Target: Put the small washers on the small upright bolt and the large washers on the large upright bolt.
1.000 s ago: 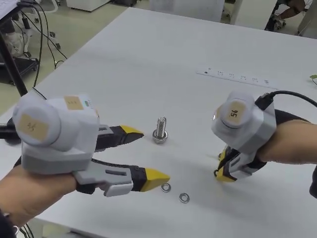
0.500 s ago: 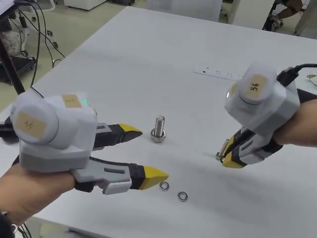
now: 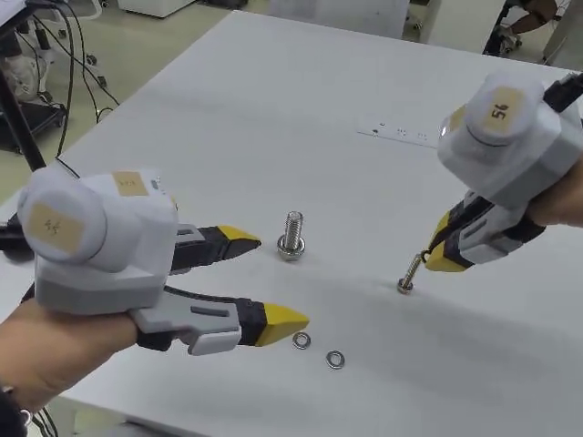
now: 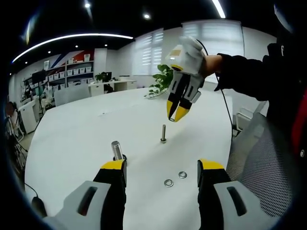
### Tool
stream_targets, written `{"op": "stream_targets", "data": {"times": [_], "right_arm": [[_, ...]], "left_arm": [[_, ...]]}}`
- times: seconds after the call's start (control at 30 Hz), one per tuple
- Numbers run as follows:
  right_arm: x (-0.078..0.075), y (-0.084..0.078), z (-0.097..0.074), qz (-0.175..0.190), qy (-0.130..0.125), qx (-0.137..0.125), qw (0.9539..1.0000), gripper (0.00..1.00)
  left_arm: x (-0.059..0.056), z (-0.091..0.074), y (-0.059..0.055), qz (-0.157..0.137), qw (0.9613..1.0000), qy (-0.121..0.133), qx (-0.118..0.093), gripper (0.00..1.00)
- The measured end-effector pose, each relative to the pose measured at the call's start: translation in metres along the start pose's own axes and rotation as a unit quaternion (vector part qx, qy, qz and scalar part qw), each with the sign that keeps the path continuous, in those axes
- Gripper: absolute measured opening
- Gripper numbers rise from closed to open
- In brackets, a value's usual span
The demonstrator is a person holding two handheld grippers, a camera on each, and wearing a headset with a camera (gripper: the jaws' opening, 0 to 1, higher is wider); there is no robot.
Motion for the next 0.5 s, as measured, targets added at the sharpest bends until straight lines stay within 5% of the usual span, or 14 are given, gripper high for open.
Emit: {"op": "stream_targets", "data": {"times": [0.5], "right_arm": [[-0.021, 0.003, 0.011, -0.011, 0.004, 0.018, 0.9998, 0.13]], "left_arm": [[0.002, -0.001, -0.001, -0.003, 1.0000, 0.003, 0.002, 0.59]]}}
Point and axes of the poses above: the centre of the closed fingertips' face, and the gripper's own axes: z roughly forward along the fingers, x roughly to its left, y roughly out of its top, the point moved 8 cm from there along -z, roughly backward along the fingers, and after that the axes turned 5 degrees about y, right-handed, at the moved point
